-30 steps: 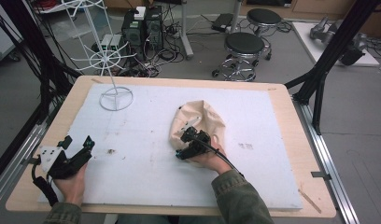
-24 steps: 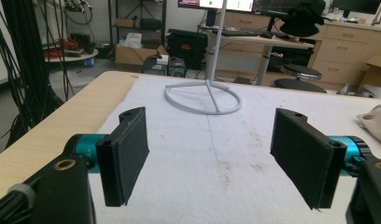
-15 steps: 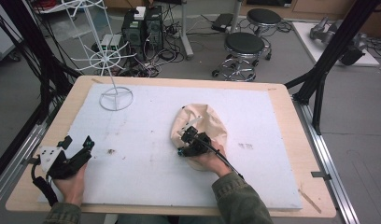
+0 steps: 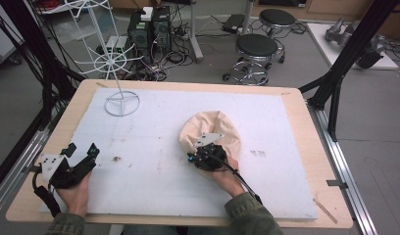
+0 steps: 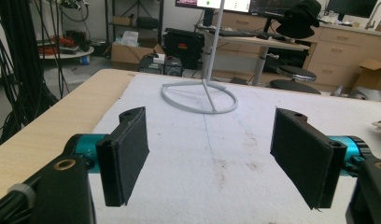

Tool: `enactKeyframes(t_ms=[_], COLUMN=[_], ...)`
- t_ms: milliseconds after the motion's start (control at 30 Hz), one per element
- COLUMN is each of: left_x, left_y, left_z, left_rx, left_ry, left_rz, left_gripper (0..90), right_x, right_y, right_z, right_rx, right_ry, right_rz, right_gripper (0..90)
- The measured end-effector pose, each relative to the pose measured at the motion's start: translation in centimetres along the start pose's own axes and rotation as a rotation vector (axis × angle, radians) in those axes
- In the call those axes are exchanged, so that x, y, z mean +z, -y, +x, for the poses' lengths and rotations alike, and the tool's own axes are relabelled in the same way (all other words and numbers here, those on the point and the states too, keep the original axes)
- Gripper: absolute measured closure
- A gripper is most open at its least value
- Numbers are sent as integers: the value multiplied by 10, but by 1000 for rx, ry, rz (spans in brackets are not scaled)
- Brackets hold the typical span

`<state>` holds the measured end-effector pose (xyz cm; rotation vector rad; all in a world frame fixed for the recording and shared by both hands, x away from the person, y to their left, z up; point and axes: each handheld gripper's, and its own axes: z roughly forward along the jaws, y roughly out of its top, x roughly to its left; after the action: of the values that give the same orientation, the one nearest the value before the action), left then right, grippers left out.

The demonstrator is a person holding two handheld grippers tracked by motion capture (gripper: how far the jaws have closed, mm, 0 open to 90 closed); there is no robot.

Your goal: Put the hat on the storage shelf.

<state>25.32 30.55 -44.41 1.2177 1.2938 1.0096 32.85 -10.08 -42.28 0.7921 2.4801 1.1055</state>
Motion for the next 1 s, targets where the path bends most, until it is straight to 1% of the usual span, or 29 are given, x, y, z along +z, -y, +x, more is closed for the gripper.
enactKeyframes(t_ms=[67, 133, 233, 367, 433, 533, 733, 767, 800, 833, 867, 900, 933, 967, 1000], left_x=[0, 0, 0, -1, 0, 0, 1, 1, 1, 2, 2, 2, 2, 2, 2], left_y=[0, 0, 0, 0, 1, 1, 1, 2, 2, 3, 3, 3, 3, 3, 3], left_z=[0, 1, 1, 1, 1, 2, 2, 2, 2, 2, 2, 2, 2, 2, 3], left_rx=[-3, -5, -5, -7, -10, -17, -18, -19, -23, -23, -26, -28, -31, -32, -34], left_ry=[0, -1, -2, 0, 0, -2, 7, 10, 15, 17, 18, 20, 20, 20, 19], left_rz=[1, 2, 2, 3, 4, 4, 7, 11, 14, 19, 20, 21, 20, 20, 19], left_gripper=[277, 277, 280, 280, 280, 280, 280, 280, 280, 280, 280, 280, 280, 280, 280], right_x=[-1, -1, -2, -6, -9, -16, -32, -32, -36, -38, -40, -40, -42, -44, -46], right_y=[0, 0, 0, 0, -1, -5, -11, -11, -14, -16, -17, -17, -20, -26, -30], right_z=[1, 3, 4, 5, 5, 3, -2, -2, -2, -2, -2, -2, -2, 0, 1], right_rx=[-3, -19, -21, -37, -36, -30, -42, -42, -49, -67, -67, -67, -74, -92, -103], right_ry=[5, 12, 18, 45, 58, 63, 84, 84, 96, 100, 101, 101, 103, 110, 114], right_rz=[-6, -11, -19, -37, -58, -90, -204, -204, -248, -280, -297, -297, -315, -337, -344], right_gripper=[738, 737, 736, 737, 736, 736, 735, 735, 735, 734, 734, 734, 734, 734, 734])
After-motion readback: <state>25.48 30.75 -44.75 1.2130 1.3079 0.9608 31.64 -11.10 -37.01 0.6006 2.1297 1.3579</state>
